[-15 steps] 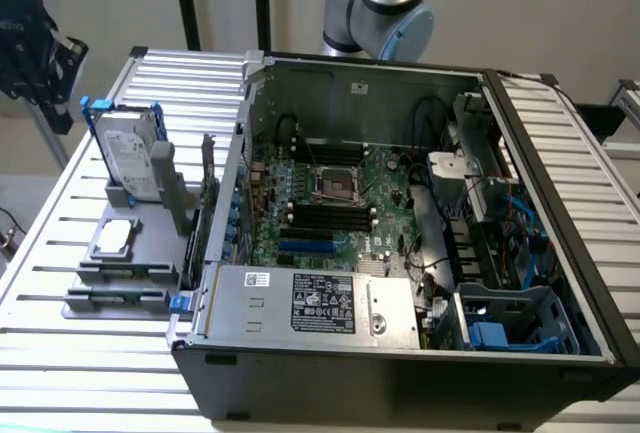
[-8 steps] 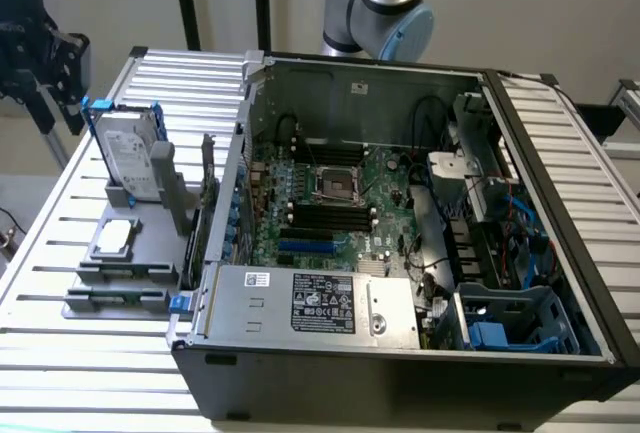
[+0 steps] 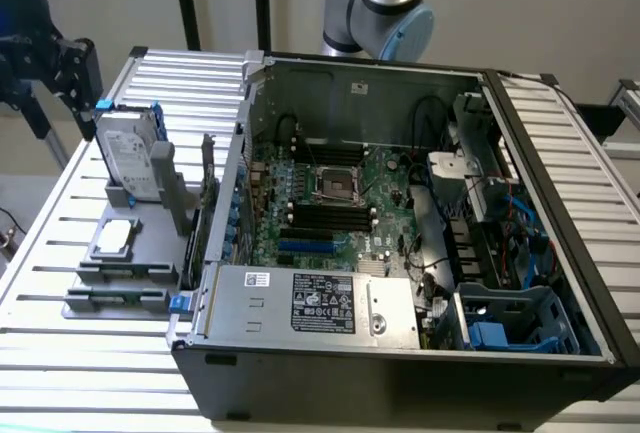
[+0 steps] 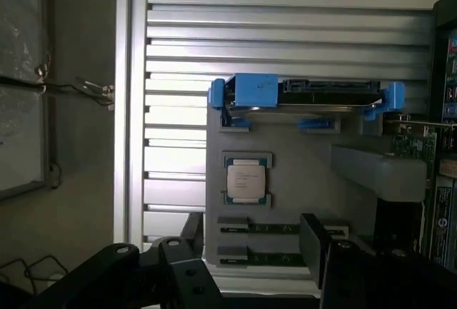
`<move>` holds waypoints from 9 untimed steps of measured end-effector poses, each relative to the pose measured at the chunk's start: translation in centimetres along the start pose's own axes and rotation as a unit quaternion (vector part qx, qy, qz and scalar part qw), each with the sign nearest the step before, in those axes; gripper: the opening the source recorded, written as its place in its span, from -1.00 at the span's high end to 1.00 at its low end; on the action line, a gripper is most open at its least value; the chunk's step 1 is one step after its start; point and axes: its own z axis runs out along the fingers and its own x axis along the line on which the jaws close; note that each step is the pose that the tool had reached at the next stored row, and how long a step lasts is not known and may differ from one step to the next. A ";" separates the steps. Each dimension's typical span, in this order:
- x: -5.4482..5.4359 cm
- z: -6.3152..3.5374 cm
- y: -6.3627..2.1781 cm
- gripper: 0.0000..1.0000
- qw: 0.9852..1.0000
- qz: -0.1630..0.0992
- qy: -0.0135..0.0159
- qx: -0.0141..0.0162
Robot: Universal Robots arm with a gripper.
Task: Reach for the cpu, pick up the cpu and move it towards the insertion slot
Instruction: 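Pick up the cpu and move it towards the insertion slot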
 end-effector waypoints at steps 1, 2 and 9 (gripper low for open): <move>0.0 0.19 -0.06 -0.30 1.000 0.000 0.000 0.000; -0.1 0.37 -0.12 -0.30 1.000 0.000 0.000 0.000; -0.2 1.62 -0.70 -0.30 1.000 0.000 0.000 0.000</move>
